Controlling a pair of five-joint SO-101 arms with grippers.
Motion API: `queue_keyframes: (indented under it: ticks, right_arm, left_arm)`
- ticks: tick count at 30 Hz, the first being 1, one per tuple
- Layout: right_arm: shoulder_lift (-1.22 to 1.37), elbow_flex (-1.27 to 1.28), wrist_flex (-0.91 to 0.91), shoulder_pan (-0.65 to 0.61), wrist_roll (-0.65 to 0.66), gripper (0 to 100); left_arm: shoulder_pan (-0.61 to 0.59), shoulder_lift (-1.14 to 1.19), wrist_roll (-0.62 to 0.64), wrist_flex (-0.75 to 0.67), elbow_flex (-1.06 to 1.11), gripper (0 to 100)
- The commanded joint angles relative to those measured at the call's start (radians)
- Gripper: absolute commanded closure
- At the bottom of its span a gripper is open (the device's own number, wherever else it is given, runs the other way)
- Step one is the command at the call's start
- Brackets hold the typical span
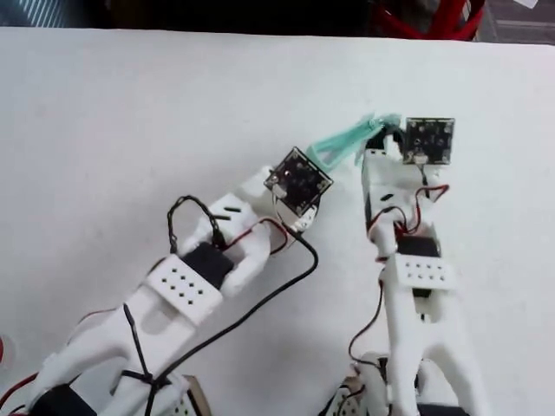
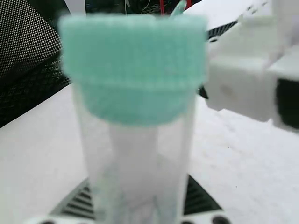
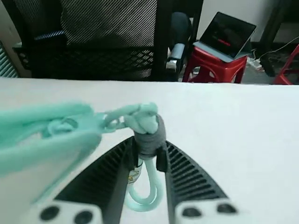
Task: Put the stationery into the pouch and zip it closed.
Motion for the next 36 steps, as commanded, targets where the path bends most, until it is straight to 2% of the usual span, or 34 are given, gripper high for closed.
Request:
queue_keyframes:
  ticks: [1, 7, 11, 17, 25, 28, 30, 34, 36]
  right_arm:
    - [-0.203, 0.031, 0.068, 0.024, 0.011, 98.1]
    - [-0.562, 0.138, 0.183, 0.024, 0.021, 98.1]
    - [-0.733, 0.129, 0.361, -0.073, 0.025, 98.1]
    - [-0.806, 0.055, 0.596, -0.308, 0.149, 98.1]
    - [-0.812, 0.003, 0.705, -0.341, 0.149, 98.1]
    - [-0.812, 0.011, 0.705, -0.320, 0.160, 98.1]
    - [-0.812, 0.028, 0.677, -0.232, 0.186, 98.1]
    - [-0.803, 0.143, 0.487, -0.053, 0.178, 98.0]
    - [-0.803, 0.244, 0.363, -0.033, 0.152, 94.3]
  left_arm:
    - [-0.008, 0.036, -0.009, -0.002, 0.040, 98]
    - [-0.008, 0.036, -0.009, -0.002, 0.040, 98]
    - [-0.008, 0.036, -0.009, -0.002, 0.041, 98]
    - [-0.008, 0.036, -0.009, -0.002, 0.044, 98]
    - [-0.008, 0.036, -0.009, -0.002, 0.044, 98]
    - [-0.008, 0.036, -0.009, -0.002, 0.044, 98]
    - [-0.010, 0.036, -0.009, -0.002, 0.046, 98]
    - [-0.010, 0.036, -0.009, -0.002, 0.046, 98]
    - [-0.010, 0.036, -0.009, -0.002, 0.046, 98]
